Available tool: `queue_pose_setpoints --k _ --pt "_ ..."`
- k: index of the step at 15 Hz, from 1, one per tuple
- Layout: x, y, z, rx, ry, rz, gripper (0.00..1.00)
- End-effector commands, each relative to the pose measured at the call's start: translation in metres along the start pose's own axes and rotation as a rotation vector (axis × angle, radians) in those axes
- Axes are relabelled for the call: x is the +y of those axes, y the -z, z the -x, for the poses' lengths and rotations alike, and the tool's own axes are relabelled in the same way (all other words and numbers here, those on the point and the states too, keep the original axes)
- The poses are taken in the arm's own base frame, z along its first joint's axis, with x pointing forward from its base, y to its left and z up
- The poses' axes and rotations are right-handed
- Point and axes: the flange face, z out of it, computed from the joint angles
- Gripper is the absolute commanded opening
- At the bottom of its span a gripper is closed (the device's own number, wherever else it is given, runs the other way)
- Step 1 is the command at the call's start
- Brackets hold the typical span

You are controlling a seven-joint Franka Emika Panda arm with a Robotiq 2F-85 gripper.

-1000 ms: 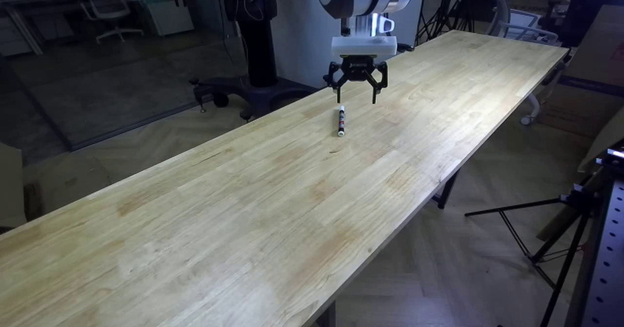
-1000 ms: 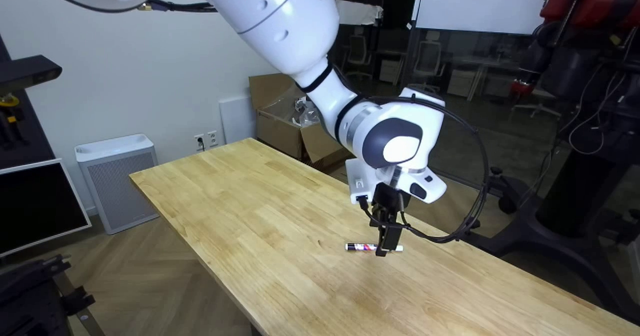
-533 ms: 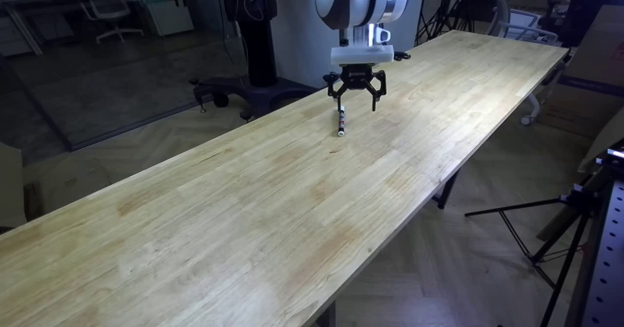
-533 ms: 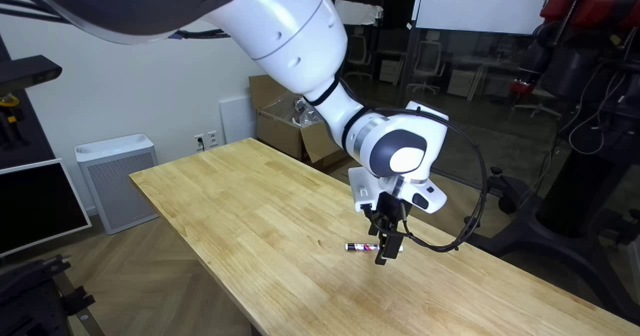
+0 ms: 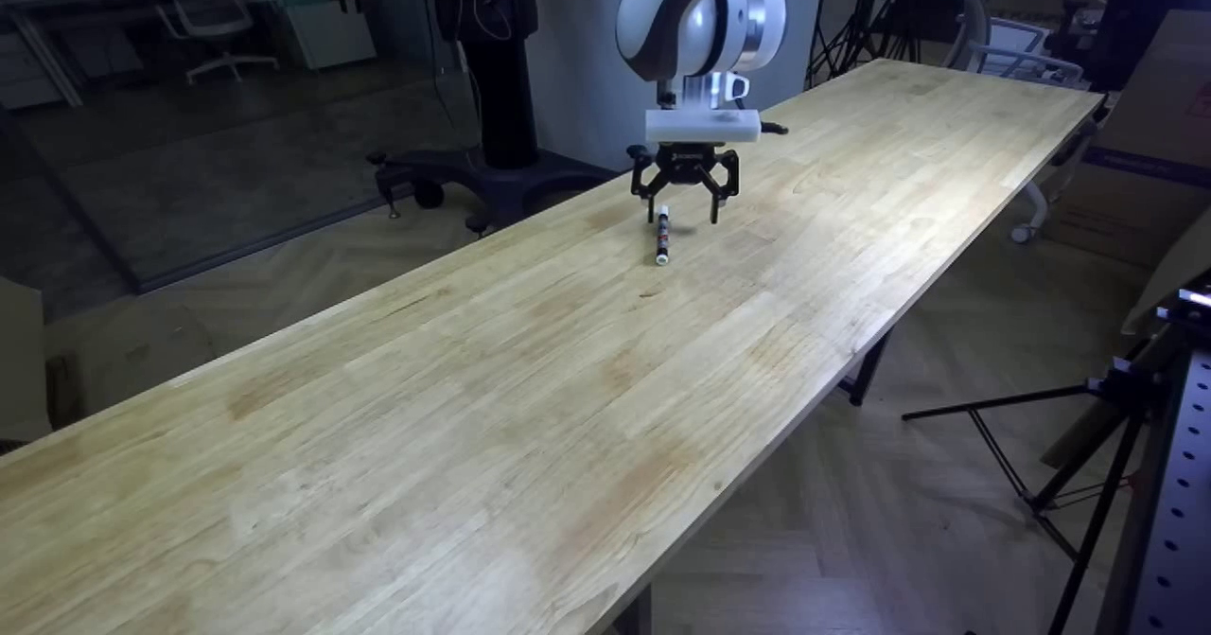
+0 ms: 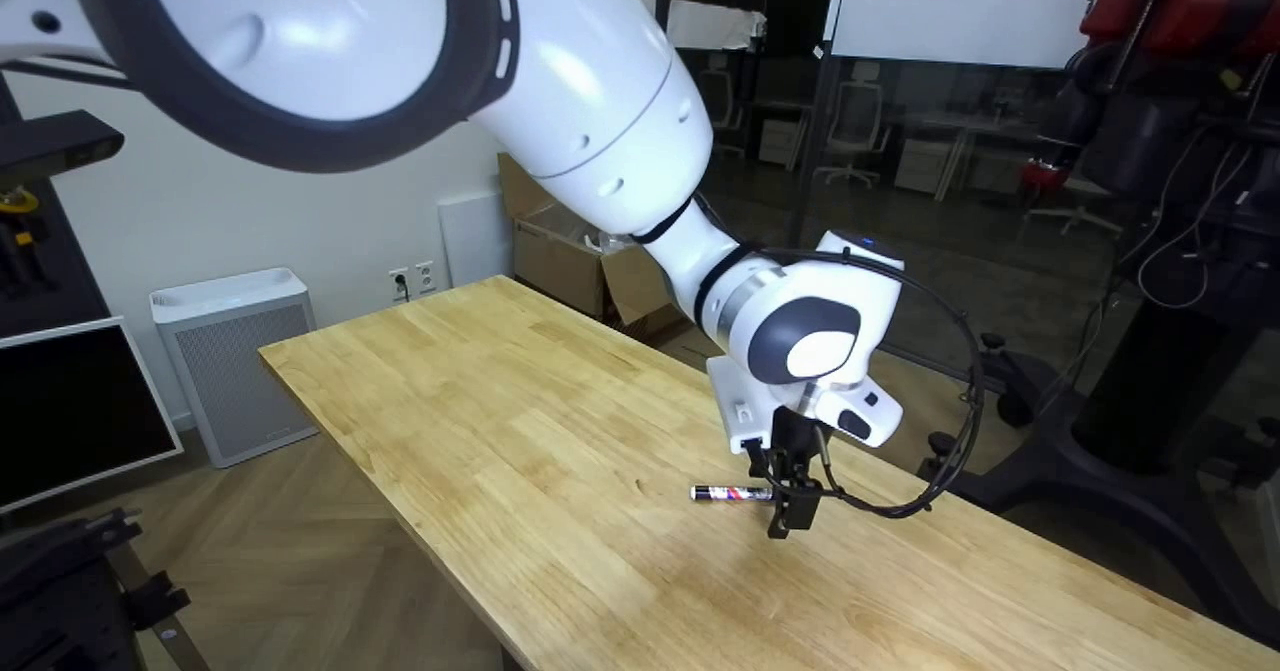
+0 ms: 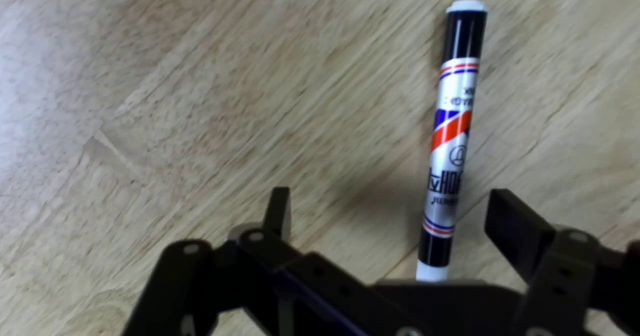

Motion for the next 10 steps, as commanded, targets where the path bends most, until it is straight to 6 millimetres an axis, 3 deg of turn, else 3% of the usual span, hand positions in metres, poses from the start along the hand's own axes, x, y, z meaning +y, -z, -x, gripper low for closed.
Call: queue_pose_setpoints --k 1,3,10 --pt "-0.007 -0.004 -0.014 0.025 0.013 -0.043 0.75" --pt "-0.010 -0.005 -0.017 0.035 0.016 -0.054 0.67" --pt "-0.021 -0.006 -0.015 0.040 0.022 -0.071 0.18"
